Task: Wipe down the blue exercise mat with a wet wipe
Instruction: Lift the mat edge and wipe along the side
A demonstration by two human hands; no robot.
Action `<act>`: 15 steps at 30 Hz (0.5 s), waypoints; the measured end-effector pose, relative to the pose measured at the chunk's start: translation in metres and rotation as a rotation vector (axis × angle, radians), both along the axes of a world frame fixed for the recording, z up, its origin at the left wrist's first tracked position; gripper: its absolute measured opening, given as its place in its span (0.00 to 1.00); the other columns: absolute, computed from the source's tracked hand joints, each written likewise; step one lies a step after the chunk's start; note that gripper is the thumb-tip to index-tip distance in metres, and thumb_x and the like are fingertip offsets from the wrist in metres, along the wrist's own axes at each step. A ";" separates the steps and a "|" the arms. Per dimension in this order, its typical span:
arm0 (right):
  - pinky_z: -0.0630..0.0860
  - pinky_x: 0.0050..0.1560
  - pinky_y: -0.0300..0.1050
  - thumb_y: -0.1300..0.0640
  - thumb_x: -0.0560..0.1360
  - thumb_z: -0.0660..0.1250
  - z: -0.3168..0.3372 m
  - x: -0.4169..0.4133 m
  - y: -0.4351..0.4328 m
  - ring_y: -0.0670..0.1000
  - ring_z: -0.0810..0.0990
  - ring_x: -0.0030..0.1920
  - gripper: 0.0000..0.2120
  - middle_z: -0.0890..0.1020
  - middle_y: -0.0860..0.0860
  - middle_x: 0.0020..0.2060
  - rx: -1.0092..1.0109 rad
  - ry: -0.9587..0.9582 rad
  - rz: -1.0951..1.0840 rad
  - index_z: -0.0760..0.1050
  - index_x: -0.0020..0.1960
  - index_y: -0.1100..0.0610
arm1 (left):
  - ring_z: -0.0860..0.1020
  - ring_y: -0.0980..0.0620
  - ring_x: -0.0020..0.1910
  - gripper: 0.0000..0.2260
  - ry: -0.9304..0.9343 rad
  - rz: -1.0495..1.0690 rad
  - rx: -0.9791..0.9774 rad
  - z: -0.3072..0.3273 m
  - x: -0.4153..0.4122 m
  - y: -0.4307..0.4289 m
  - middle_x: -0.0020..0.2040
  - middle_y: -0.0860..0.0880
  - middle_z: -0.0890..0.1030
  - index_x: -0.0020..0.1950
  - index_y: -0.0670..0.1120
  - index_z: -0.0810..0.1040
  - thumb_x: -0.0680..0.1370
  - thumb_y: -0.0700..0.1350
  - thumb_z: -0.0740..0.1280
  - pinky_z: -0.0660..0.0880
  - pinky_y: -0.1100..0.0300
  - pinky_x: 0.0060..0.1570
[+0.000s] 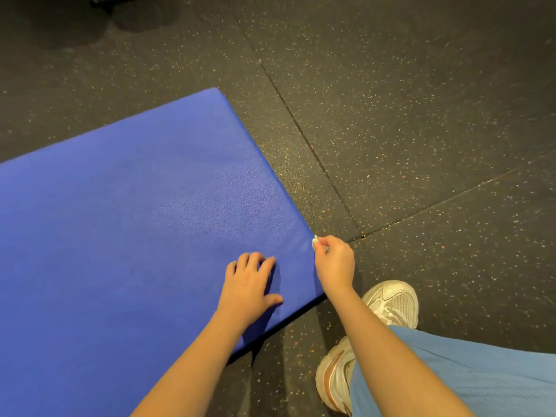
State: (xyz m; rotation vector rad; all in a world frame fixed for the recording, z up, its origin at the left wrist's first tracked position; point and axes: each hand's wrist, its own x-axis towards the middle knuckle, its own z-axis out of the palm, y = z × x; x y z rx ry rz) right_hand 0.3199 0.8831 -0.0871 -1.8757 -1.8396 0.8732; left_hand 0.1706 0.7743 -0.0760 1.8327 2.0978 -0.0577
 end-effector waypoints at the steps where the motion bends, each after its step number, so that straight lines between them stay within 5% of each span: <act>1: 0.69 0.43 0.46 0.58 0.77 0.67 0.000 0.001 -0.005 0.58 0.77 0.51 0.08 0.83 0.56 0.45 0.023 -0.029 -0.016 0.82 0.50 0.63 | 0.69 0.38 0.68 0.37 0.005 0.011 0.036 -0.005 -0.008 0.009 0.68 0.45 0.71 0.70 0.47 0.71 0.66 0.63 0.73 0.66 0.41 0.62; 4: 0.70 0.45 0.48 0.60 0.77 0.67 -0.004 0.001 -0.009 0.58 0.76 0.50 0.07 0.83 0.57 0.44 0.044 -0.066 -0.030 0.81 0.48 0.64 | 0.59 0.40 0.75 0.35 0.065 0.114 0.021 -0.020 -0.022 0.027 0.76 0.45 0.62 0.76 0.47 0.64 0.75 0.65 0.61 0.57 0.35 0.68; 6: 0.71 0.44 0.49 0.63 0.77 0.67 -0.008 -0.005 -0.001 0.59 0.78 0.48 0.06 0.83 0.57 0.44 0.033 -0.038 -0.033 0.81 0.47 0.64 | 0.60 0.41 0.74 0.34 0.070 0.121 0.038 -0.034 -0.023 0.025 0.75 0.44 0.65 0.74 0.46 0.68 0.75 0.66 0.53 0.56 0.34 0.67; 15: 0.69 0.44 0.47 0.61 0.78 0.65 -0.011 -0.061 0.046 0.57 0.79 0.49 0.07 0.83 0.56 0.47 0.040 0.037 0.003 0.81 0.49 0.63 | 0.59 0.40 0.75 0.33 0.082 0.091 0.133 -0.054 -0.023 0.020 0.75 0.43 0.64 0.74 0.46 0.64 0.75 0.65 0.53 0.55 0.34 0.67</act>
